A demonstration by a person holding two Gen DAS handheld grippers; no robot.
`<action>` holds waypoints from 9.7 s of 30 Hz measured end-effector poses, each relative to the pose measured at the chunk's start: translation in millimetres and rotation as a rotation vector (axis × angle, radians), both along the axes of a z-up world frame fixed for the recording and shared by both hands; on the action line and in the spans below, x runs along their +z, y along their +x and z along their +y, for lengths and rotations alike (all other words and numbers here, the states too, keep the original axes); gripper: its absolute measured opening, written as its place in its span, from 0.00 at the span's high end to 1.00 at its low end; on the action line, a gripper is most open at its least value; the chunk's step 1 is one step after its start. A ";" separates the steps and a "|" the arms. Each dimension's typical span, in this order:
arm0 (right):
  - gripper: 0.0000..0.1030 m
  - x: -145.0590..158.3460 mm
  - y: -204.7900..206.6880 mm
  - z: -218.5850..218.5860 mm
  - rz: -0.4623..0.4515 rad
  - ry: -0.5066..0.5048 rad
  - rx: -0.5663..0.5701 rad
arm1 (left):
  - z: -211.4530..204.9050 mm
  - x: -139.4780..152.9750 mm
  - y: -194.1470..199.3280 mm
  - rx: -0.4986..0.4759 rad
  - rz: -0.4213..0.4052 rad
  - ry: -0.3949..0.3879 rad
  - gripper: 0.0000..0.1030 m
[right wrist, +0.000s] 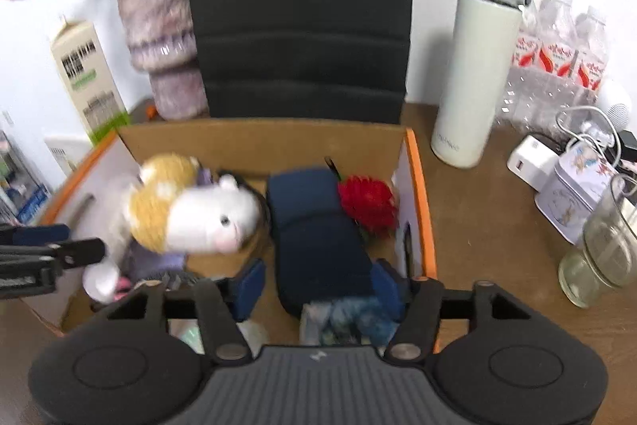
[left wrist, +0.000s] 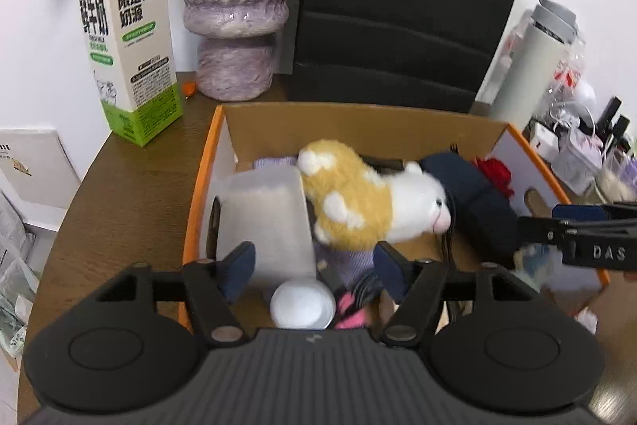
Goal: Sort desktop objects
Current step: 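Open the left tool on the cap while the right tool releases the wrapper, then move both tools back toward the remaining small items on the table, then grasp a white round puck with the left tool while the right tool grasps the white tissue, then carry the white puck and tissue over the cardboard box with both tools, then open the left tool on the puck while the right tool releases the tissue, then move both tools back toward the last two items on the table, then grasp the small white puck with the left tool while the right tool grasps the yellow block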
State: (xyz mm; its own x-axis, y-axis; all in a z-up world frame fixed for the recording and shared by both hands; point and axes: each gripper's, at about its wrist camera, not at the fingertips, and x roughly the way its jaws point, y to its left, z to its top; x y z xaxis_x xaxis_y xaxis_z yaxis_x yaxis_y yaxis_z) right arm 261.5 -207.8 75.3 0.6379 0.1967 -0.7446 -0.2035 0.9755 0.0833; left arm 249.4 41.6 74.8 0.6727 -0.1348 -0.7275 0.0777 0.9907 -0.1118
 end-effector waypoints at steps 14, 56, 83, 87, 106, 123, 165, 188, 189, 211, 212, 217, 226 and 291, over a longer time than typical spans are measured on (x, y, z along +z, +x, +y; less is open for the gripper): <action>0.22 19.2 -51.0 22.4 -0.188 0.002 -0.047 | -23.3 15.0 -53.7 0.156 -0.252 -0.053 0.00; 0.10 -45.2 -461.5 -40.7 -0.442 -0.019 -0.026 | -31.9 -35.0 -444.4 0.141 -0.459 0.087 0.00; 0.48 -70.3 -131.2 -74.4 -0.187 -0.023 -0.118 | -28.5 -70.5 -142.1 -0.009 -0.191 0.100 0.22; 0.78 -78.7 -121.2 -75.1 -0.165 -0.041 -0.126 | -27.2 -75.1 -134.1 -0.004 -0.181 0.095 0.39; 0.88 -37.8 -262.6 -156.9 -0.373 -0.126 -0.135 | -31.5 -42.6 -237.3 -0.006 -0.264 0.109 0.72; 0.88 -32.3 -406.8 -147.2 -0.434 0.040 -0.061 | -36.6 -15.0 -408.3 0.027 -0.358 0.095 0.72; 0.87 -10.0 -376.0 -49.5 -0.496 0.011 0.106 | -25.6 11.8 -347.6 0.000 -0.487 0.044 0.72; 0.85 -9.6 6.5 37.4 0.040 0.120 0.049 | -54.2 -8.6 6.7 -0.011 0.015 -0.010 0.72; 0.85 -15.2 7.6 42.0 0.038 0.088 0.053 | -56.5 -10.3 6.4 -0.023 0.013 0.001 0.72; 0.09 4.6 -194.4 -25.1 -0.371 0.064 0.049 | -24.8 14.1 -153.6 0.043 -0.225 0.075 0.06; 0.09 -1.7 -212.1 -31.7 -0.384 0.055 0.073 | -27.1 10.0 -168.2 0.034 -0.233 0.081 0.06; 0.09 -24.3 -287.4 -62.9 -0.481 -0.060 0.127 | -35.3 -7.9 -237.0 0.057 -0.282 0.117 0.03; 0.09 -35.5 -387.6 -92.7 -0.499 -0.010 0.056 | -42.7 -35.4 -345.3 0.095 -0.281 -0.010 0.00; 0.71 -70.0 -156.5 -51.0 -0.208 0.107 -0.028 | -107.6 -74.9 -131.4 -0.186 -0.196 0.055 0.40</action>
